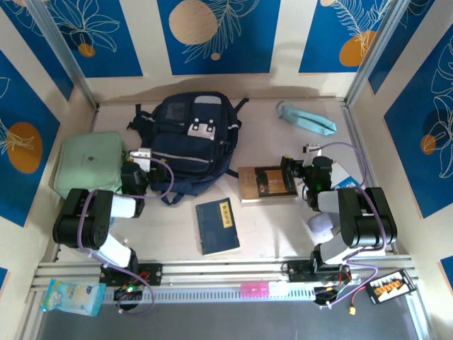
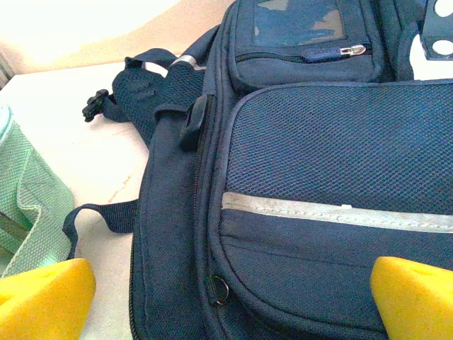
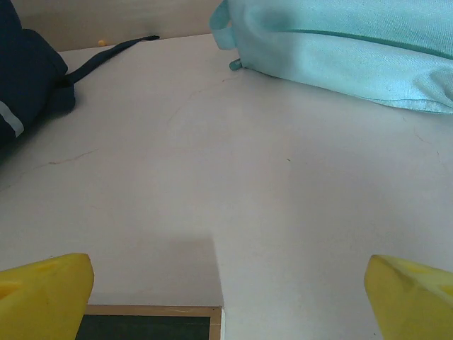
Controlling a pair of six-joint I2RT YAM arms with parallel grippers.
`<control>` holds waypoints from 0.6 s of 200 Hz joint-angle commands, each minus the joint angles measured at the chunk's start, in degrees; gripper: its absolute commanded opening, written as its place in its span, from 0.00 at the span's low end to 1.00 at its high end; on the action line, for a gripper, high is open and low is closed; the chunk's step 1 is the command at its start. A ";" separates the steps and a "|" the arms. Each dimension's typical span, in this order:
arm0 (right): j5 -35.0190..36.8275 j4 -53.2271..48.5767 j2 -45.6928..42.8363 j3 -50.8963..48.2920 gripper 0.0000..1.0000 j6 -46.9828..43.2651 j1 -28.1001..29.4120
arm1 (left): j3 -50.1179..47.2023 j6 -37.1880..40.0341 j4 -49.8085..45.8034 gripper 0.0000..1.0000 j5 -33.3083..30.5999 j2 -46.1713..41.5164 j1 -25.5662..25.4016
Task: Pack the student bag
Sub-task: Rotate the student bag at the center of the table.
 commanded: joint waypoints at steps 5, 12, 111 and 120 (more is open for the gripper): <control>-0.65 0.16 0.03 0.69 0.99 -1.21 -0.23 | 0.25 0.66 -0.47 1.00 0.14 0.13 0.58; -0.65 0.12 0.03 0.74 0.99 -1.22 -0.23 | 0.27 0.66 -0.33 1.00 0.14 0.17 0.53; -1.44 -0.19 0.11 0.90 0.99 -0.98 -0.67 | 0.38 0.57 -0.71 1.00 0.23 0.13 0.58; -1.39 -0.24 0.12 0.88 0.99 -1.04 -0.67 | 0.39 0.59 -0.67 1.00 0.22 0.14 0.60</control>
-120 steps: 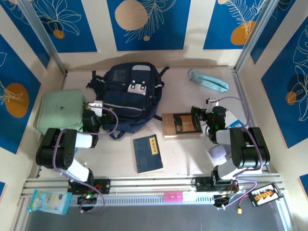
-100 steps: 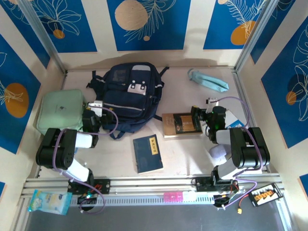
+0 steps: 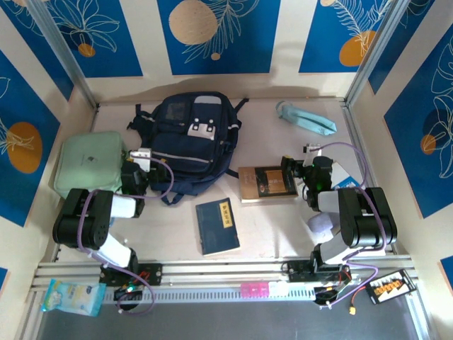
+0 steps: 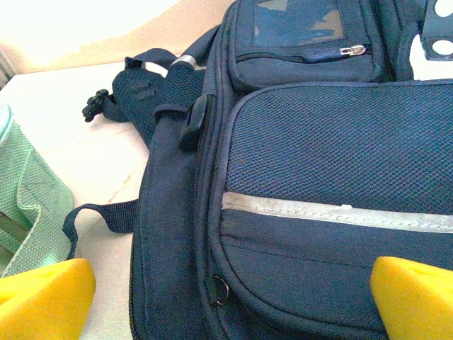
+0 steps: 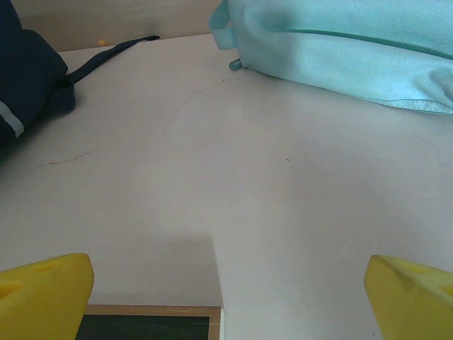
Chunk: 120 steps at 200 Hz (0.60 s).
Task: Pack the student bag
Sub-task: Rotate the student bag at the center of the table.
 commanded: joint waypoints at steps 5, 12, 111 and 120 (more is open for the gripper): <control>-1.20 -0.26 0.12 0.84 0.99 -1.01 -0.41 | 0.33 0.64 -0.67 1.00 0.23 0.17 0.60; -1.20 -0.25 0.13 0.92 0.99 -1.00 -0.40 | 0.38 0.59 -0.69 1.00 0.19 0.20 0.56; -1.45 -0.30 -0.33 0.75 0.99 -1.26 -0.31 | -0.88 0.44 1.64 1.00 -0.68 0.01 0.58; -1.91 -2.31 -1.47 1.33 0.99 -1.84 -0.02 | -2.70 0.25 5.39 1.00 -1.15 -0.11 0.52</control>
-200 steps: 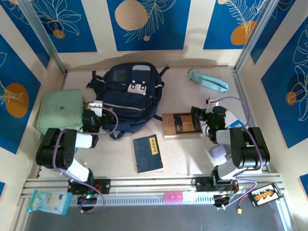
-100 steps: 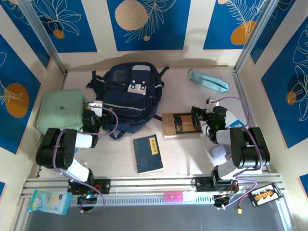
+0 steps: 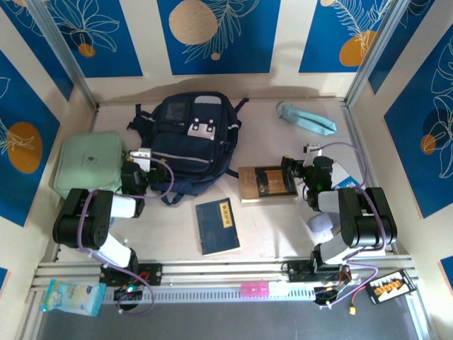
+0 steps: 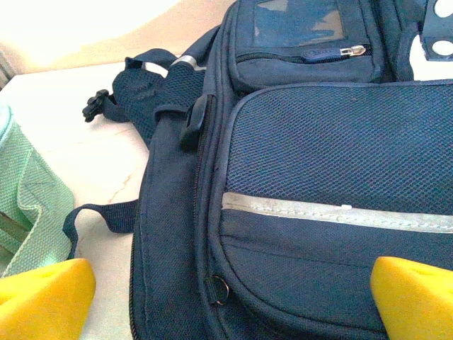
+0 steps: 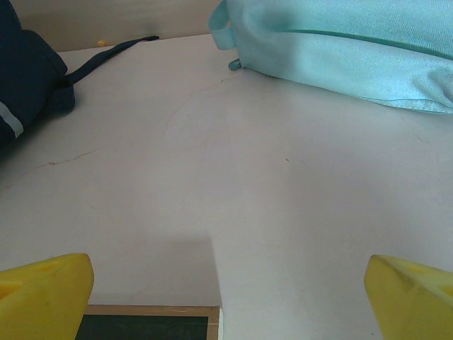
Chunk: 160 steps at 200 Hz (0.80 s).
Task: Pack the student bag
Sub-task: Rotate the student bag at the center of the table.
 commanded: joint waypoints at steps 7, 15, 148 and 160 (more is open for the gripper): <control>-1.90 -4.93 -2.99 2.12 0.99 -2.46 0.46 | -4.40 0.00 8.41 1.00 -1.53 -0.39 0.55; -1.81 -8.98 -4.92 3.57 0.99 -2.76 0.75 | -6.15 -0.12 11.24 1.00 -2.01 -1.18 0.43; -9.30 -55.30 7.03 46.89 0.99 24.94 17.88 | 12.11 -26.41 -47.82 1.00 -1.29 -35.57 -4.48; -12.74 -55.89 11.65 51.43 0.99 27.36 18.83 | 14.36 -29.42 -52.46 1.00 3.02 -35.76 -4.71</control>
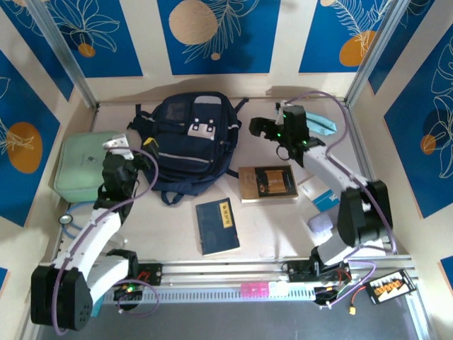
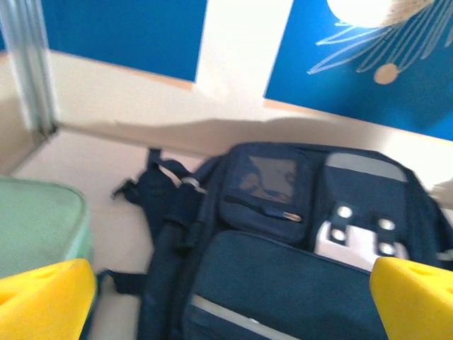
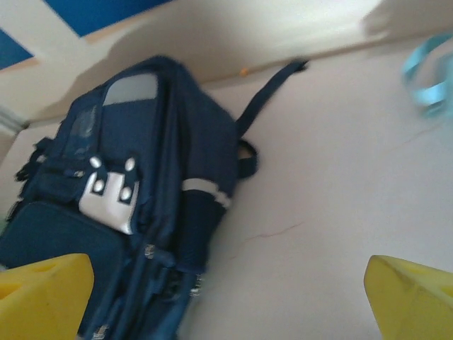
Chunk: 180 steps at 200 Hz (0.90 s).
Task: Pack the student bag
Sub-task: Rotate the student bag at the center of the table.
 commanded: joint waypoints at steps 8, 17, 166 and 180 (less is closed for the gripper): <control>-12.89 -7.65 10.49 10.22 0.99 10.05 2.20 | 5.31 -10.48 -18.96 1.00 10.84 -0.83 -1.18; -15.84 -7.71 14.16 13.52 0.98 11.82 1.98 | 6.02 -12.02 -21.11 1.00 12.89 -0.62 -1.82; -21.88 -11.55 37.79 32.20 0.18 12.57 0.44 | 0.11 -28.71 -4.10 1.00 8.19 22.40 -15.89; -24.47 -7.62 34.39 27.81 0.13 14.19 -0.48 | 0.97 -28.86 -0.70 1.00 10.31 26.11 -14.77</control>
